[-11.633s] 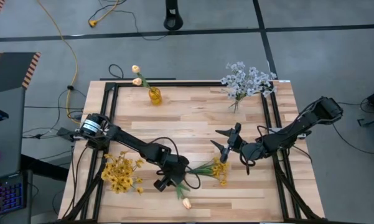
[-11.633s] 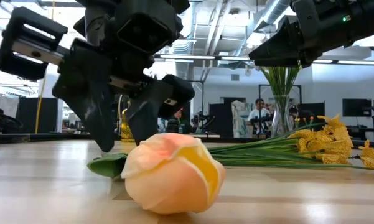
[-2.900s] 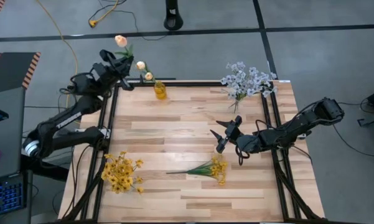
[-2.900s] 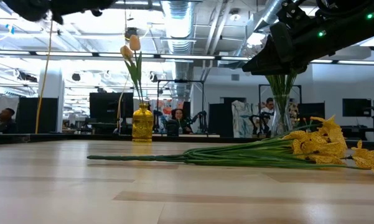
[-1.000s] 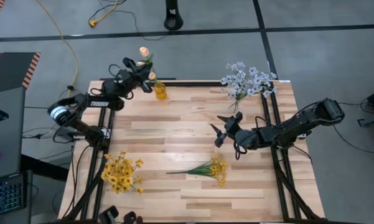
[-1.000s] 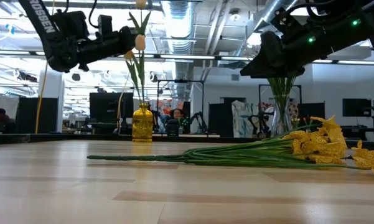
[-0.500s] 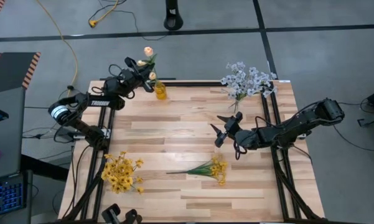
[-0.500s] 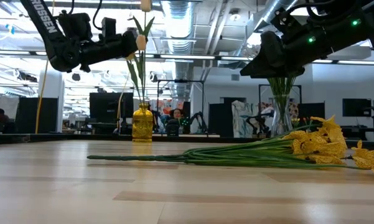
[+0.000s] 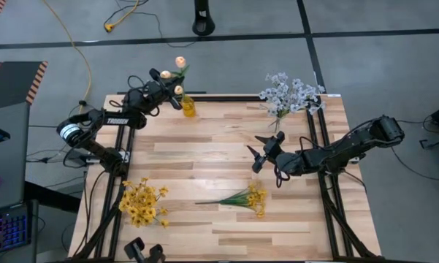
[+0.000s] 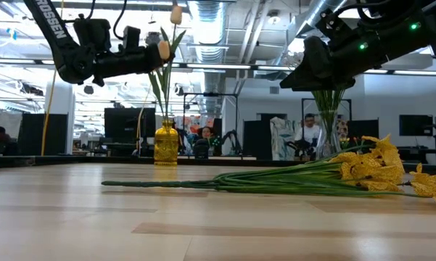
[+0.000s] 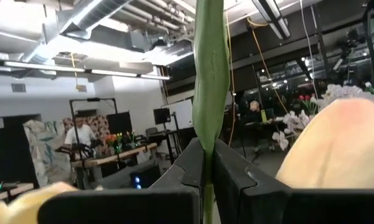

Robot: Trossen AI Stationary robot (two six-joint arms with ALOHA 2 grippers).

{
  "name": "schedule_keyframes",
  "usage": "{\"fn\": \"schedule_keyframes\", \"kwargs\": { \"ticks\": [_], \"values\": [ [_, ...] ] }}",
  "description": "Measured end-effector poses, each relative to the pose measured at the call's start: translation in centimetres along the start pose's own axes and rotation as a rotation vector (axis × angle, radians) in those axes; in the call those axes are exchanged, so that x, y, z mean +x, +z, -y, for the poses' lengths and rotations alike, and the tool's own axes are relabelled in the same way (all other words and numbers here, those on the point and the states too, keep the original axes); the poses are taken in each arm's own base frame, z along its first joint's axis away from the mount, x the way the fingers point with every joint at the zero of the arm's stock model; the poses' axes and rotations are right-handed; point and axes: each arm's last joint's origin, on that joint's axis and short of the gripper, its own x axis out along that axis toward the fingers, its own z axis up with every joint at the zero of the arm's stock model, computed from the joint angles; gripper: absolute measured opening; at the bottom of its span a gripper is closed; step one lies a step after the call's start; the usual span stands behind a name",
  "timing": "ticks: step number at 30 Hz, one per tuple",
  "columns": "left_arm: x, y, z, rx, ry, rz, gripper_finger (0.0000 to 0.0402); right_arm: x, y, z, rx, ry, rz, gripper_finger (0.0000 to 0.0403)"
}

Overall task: Sort flowers into vase by color
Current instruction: Put the pink tulip into the yellow vase

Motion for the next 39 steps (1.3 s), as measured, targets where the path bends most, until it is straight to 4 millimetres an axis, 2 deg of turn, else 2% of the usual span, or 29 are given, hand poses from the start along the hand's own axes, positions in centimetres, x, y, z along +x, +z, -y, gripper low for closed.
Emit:
{"fn": "schedule_keyframes", "kwargs": {
  "ticks": [16, 29, 39],
  "values": [
    [-0.01, -0.44, 0.03, -0.022, 0.002, -0.045, 0.0040, 0.00, 0.00, 0.00, 0.000, 0.000, 0.000, 0.0265],
    [-0.02, -0.53, 0.01, -0.072, 0.013, -0.056, 0.0124, 0.00, 0.00, 0.00, 0.000, 0.000, 0.000, 0.0265],
    [-0.02, -0.49, 0.02, -0.133, 0.012, -0.054, 0.0151, 0.00, 0.01, 0.00, 0.001, 0.000, 0.000, 0.0265]
  ]
}}
